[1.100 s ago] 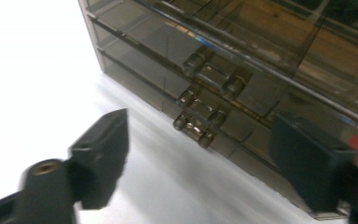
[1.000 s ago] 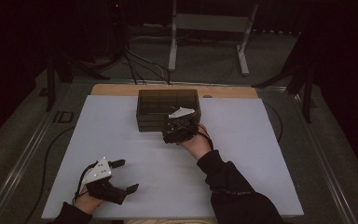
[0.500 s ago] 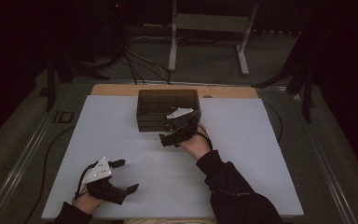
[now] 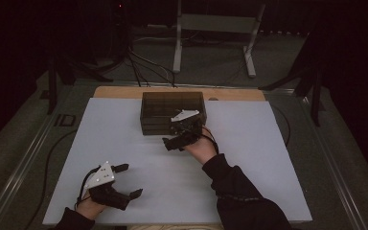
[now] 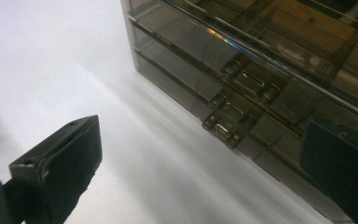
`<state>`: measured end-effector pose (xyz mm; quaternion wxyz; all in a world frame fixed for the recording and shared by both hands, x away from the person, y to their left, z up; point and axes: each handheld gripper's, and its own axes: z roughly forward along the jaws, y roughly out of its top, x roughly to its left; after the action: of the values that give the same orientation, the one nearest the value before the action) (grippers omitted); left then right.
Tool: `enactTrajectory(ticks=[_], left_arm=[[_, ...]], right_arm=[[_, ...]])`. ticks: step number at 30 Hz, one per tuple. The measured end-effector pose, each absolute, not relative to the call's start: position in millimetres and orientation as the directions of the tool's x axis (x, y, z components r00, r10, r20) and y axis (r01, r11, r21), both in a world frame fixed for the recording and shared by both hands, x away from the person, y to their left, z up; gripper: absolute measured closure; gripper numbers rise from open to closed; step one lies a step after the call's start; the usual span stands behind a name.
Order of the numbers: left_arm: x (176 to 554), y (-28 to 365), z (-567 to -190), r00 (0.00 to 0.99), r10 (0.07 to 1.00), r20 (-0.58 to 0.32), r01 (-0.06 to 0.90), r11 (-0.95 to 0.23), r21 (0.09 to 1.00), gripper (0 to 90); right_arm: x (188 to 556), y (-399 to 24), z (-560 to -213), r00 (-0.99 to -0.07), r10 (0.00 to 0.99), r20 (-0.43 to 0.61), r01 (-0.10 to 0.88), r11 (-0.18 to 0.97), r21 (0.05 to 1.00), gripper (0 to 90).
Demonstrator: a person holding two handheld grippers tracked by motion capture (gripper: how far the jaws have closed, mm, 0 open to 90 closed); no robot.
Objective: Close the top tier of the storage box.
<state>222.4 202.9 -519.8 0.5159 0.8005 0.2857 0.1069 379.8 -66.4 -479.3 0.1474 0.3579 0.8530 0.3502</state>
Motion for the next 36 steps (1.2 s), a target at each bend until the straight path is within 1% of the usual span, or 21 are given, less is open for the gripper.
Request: enactTrajectory(ticks=[2, 3, 9, 13, 16, 24, 26, 31, 36], left_arm=[[222, 203, -520, 0.814, 0.568, -0.124, 0.348, -0.305, 0.886, 0.0], [223, 203, -520, 0.813, 0.569, -0.124, 0.349, -0.305, 0.886, 0.0], [222, 203, -520, 0.812, 0.57, -0.123, 0.349, -0.306, 0.886, 0.0], [223, 203, -520, 0.813, 0.57, -0.123, 0.349, -0.307, 0.886, 0.0], [223, 203, -520, 0.813, 0.569, -0.123, 0.349, -0.307, 0.886, 0.0], [222, 203, -520, 0.813, 0.569, -0.122, 0.348, -0.307, 0.886, 0.0], [222, 203, -520, 0.812, 0.57, -0.123, 0.348, -0.305, 0.887, 0.0], [222, 203, -520, 0.813, 0.569, -0.123, 0.347, -0.304, 0.887, 0.0], [222, 203, -520, 0.813, 0.57, -0.123, 0.348, -0.305, 0.887, 0.0]], right_arm=[[380, -66, -479, -0.709, 0.705, 0.006, 0.506, 0.503, 0.701, 0.0], [379, -67, -478, -0.729, 0.684, 0.014, 0.496, 0.514, 0.7, 0.0], [379, -69, -474, -0.741, 0.671, 0.022, 0.485, 0.511, 0.71, 0.0], [377, -70, -471, -0.746, 0.666, 0.0, 0.46, 0.515, 0.724, 0.0], [376, -70, -469, -0.759, 0.651, 0.015, 0.456, 0.515, 0.726, 0.0], [369, -72, -467, -0.809, 0.587, 0.025, 0.409, 0.533, 0.74, 0.0], [367, -72, -467, -0.817, 0.577, 0.012, 0.391, 0.539, 0.746, 0.0], [364, -77, -466, -0.848, 0.53, 0.033, 0.37, 0.546, 0.752, 0.0], [361, -83, -470, -0.875, 0.484, 0.028, 0.342, 0.575, 0.743, 0.0]])
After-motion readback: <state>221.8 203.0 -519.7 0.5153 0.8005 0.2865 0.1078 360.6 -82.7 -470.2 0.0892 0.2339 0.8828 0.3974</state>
